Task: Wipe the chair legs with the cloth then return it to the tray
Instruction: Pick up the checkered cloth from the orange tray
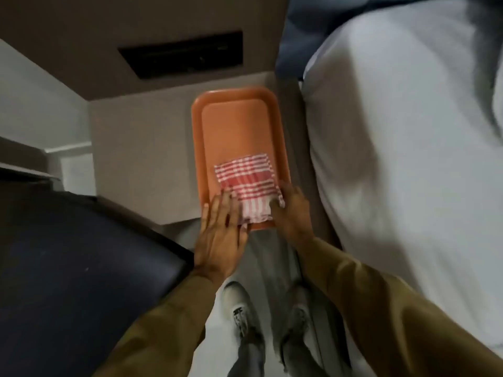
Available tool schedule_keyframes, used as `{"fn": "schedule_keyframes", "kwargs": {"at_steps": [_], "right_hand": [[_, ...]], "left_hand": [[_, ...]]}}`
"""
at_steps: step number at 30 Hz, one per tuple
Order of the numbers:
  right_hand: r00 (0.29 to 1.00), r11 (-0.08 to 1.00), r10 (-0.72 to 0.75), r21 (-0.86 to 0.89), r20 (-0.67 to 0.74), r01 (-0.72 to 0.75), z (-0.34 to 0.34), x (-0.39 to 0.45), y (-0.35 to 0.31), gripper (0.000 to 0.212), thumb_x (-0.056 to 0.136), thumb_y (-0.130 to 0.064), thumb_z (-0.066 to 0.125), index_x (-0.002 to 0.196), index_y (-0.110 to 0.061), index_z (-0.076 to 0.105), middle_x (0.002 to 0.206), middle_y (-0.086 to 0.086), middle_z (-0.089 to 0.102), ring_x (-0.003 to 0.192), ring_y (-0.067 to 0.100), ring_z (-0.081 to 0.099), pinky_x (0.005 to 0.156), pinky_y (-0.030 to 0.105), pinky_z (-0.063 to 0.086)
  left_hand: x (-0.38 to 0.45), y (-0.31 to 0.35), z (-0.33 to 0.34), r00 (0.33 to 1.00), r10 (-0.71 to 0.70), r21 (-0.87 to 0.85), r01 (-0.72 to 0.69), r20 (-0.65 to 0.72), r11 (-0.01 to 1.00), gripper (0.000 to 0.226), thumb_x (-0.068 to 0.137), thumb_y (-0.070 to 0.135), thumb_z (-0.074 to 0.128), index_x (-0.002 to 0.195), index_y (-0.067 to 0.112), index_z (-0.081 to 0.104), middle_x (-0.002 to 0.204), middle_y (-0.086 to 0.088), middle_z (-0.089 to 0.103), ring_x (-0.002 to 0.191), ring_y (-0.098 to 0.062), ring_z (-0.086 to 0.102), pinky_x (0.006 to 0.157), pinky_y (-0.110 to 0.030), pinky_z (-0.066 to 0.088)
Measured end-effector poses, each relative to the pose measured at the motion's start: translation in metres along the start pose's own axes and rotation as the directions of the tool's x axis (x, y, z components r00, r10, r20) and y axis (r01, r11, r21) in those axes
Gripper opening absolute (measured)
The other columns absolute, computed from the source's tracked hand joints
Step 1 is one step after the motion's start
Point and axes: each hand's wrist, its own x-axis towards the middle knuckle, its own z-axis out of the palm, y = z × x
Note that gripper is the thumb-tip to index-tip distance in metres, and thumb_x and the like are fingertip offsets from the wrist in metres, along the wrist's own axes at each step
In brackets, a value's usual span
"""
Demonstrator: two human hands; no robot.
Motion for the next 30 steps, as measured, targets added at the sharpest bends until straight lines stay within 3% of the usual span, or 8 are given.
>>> {"fn": "schedule_keyframes", "kwargs": {"at_steps": [4,8,11,14,16,21,24,30], "right_hand": [[0.999,0.997,0.025,0.078,0.045,-0.028,0.019,0.035,-0.017,0.056,0.103,-0.025,0.061,0.155,-0.012,0.045,0.159,0.012,0.047,0.144,0.034,0.054,0.124,0.046,0.044],[0.995,0.992,0.098,-0.078,-0.010,-0.098,0.039,0.043,-0.030,0.067,0.102,-0.032,0.063,0.159,-0.015,0.034,0.166,0.010,0.040,0.150,0.032,0.048,0.125,0.048,0.043],[0.966,0.965,0.258,0.069,-0.035,-0.255,0.040,0.050,-0.034,0.055,0.104,-0.033,0.061,0.153,-0.014,0.042,0.157,0.013,0.052,0.135,0.036,0.062,0.115,0.051,0.054],[0.930,0.894,0.360,0.258,0.068,-0.365,0.030,0.042,-0.042,0.027,0.102,-0.032,0.066,0.123,-0.016,0.060,0.128,0.010,0.073,0.113,0.034,0.075,0.103,0.050,0.062],[0.949,0.907,0.309,0.277,0.067,-0.315,0.019,0.032,-0.044,0.010,0.100,-0.027,0.070,0.106,-0.021,0.064,0.113,0.004,0.074,0.109,0.030,0.076,0.103,0.046,0.062],[0.995,0.917,0.100,0.385,0.027,-0.102,-0.015,-0.026,-0.041,0.026,0.097,-0.022,0.075,0.121,-0.011,0.077,0.095,-0.008,0.077,0.072,-0.006,0.073,0.076,0.012,0.063],[0.999,0.882,0.036,0.471,0.003,-0.033,-0.028,-0.080,-0.031,0.028,0.097,-0.022,0.075,0.123,-0.013,0.075,0.109,0.002,0.082,0.097,0.014,0.080,0.094,0.038,0.066],[0.997,0.809,0.065,0.584,0.038,-0.075,-0.017,-0.175,0.005,0.046,0.101,-0.021,0.069,0.146,-0.018,0.057,0.137,0.005,0.073,0.126,0.024,0.071,0.109,0.052,0.058]], "left_hand": [[0.024,0.002,0.020,1.000,-0.003,0.007,0.003,0.017,1.000,0.070,0.115,0.053,0.005,0.172,0.021,-0.019,0.183,-0.007,-0.021,0.172,-0.027,-0.017,0.135,-0.042,-0.023],[0.029,-0.004,0.019,0.998,0.008,0.042,-0.011,0.067,0.999,0.107,0.079,0.064,-0.048,0.173,0.021,-0.017,0.183,-0.009,-0.020,0.172,-0.030,-0.015,0.140,-0.048,-0.015],[0.032,-0.010,0.017,0.994,0.005,0.046,-0.010,0.113,0.999,0.076,0.107,0.056,-0.008,0.174,0.020,-0.014,0.183,-0.010,-0.020,0.172,-0.031,-0.016,0.140,-0.049,-0.012],[0.026,-0.015,0.009,0.995,0.008,0.028,-0.011,0.097,1.000,0.070,0.117,0.047,0.017,0.173,0.020,-0.015,0.182,-0.009,-0.023,0.171,-0.028,-0.020,0.140,-0.047,-0.013],[0.016,-0.018,0.000,0.999,0.017,-0.005,-0.017,0.041,1.000,0.071,0.117,0.046,0.020,0.172,0.020,-0.015,0.182,-0.008,-0.023,0.171,-0.027,-0.020,0.140,-0.043,-0.015],[-0.035,-0.024,-0.019,0.992,0.112,-0.017,-0.113,-0.060,0.993,0.072,0.117,0.040,0.029,0.172,0.025,-0.014,0.184,-0.001,-0.015,0.172,-0.021,-0.012,0.140,-0.041,-0.013],[-0.080,-0.032,-0.022,0.984,0.160,0.019,-0.159,-0.078,0.987,0.071,0.117,0.038,0.033,0.172,0.022,-0.009,0.185,-0.002,-0.005,0.172,-0.020,-0.004,0.140,-0.041,-0.008],[-0.170,-0.049,-0.010,0.984,0.167,0.119,-0.158,-0.066,0.980,0.074,0.109,0.048,0.011,0.174,0.015,0.004,0.185,-0.005,0.007,0.172,-0.021,0.007,0.141,-0.042,0.003]]}}
